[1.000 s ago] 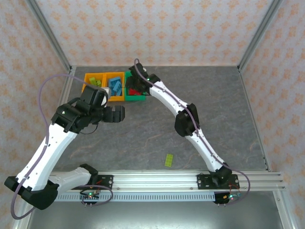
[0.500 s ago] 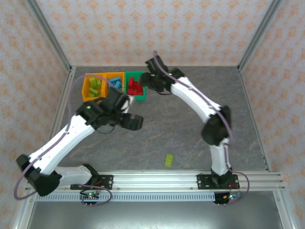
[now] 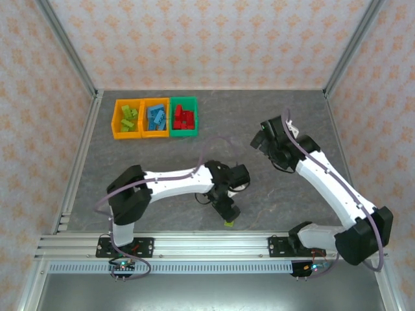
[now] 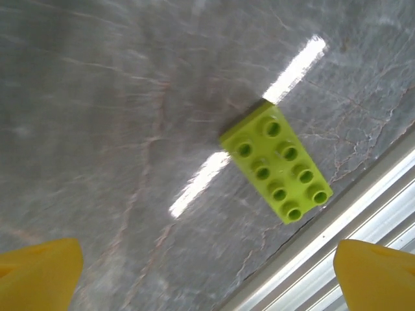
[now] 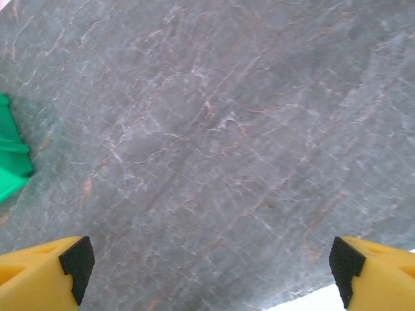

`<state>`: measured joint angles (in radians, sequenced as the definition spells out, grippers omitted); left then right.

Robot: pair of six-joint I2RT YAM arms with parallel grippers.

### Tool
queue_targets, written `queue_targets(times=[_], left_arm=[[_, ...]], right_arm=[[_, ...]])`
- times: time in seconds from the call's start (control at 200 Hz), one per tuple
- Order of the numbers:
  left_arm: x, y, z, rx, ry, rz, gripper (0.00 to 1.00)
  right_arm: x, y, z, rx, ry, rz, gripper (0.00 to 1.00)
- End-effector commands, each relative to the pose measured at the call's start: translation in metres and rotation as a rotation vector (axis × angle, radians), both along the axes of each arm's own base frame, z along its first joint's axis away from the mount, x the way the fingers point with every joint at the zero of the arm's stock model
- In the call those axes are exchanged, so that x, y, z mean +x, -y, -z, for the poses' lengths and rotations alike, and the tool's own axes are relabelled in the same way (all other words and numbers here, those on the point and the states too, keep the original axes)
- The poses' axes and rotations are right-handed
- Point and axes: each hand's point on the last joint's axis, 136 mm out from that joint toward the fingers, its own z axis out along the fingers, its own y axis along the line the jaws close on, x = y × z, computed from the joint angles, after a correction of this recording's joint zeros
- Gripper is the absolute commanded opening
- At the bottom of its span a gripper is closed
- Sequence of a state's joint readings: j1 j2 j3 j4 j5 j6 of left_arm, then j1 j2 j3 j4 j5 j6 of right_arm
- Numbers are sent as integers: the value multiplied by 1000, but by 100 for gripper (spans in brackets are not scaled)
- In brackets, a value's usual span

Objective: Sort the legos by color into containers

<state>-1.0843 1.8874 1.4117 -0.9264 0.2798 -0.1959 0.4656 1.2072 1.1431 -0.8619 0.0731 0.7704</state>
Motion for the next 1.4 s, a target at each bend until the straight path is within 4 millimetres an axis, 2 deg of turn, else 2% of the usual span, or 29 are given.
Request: queue_targets(times=[0.0, 0.13, 0.155, 0.23, 0.355, 0.495, 0.576, 0.791, 0.946, 1.031, 1.171, 1.191, 1.276, 1.396], left_arm=[[-9, 22, -7, -100, -33, 41, 100], [-12, 25, 8, -98, -44, 23, 100], [-11, 22, 22, -53, -38, 18, 100], [-3, 17, 36, -1, 20, -9, 100], [-2, 17, 49, -2, 35, -14, 99], [-3, 12, 62, 3, 37, -12, 93], [-3, 4, 67, 34, 48, -15, 83], [-1, -13, 65, 71, 66, -15, 45], [-2, -15, 69, 63, 23, -26, 31], [0, -16, 70, 54, 17, -39, 28], [16, -23, 57, 31, 46, -88, 26], [22, -23, 44, 6, 63, -103, 26], [45, -34, 15, -41, 107, -169, 26], [86, -58, -34, -110, 179, -273, 26]], right_arm=[[-15, 23, -7, -39, 32, 72, 96], [-27, 29, -2, -44, 19, 78, 96], [-28, 30, -2, -41, 21, 82, 96], [-31, 31, -4, -30, 31, 92, 96], [-31, 34, -11, -27, 57, 103, 96], [-28, 36, -17, -47, 65, 108, 96], [-27, 36, -16, -46, 57, 112, 96], [-28, 32, -16, -17, 50, 122, 96], [-25, 33, -20, -20, 64, 124, 96], [-24, 32, -21, -20, 65, 122, 96], [-24, 21, -19, 20, 43, 77, 96], [-25, 17, -17, 36, 32, 62, 95], [-33, -7, -8, 137, -16, -29, 93], [-48, -30, -3, 243, -59, -127, 91]])
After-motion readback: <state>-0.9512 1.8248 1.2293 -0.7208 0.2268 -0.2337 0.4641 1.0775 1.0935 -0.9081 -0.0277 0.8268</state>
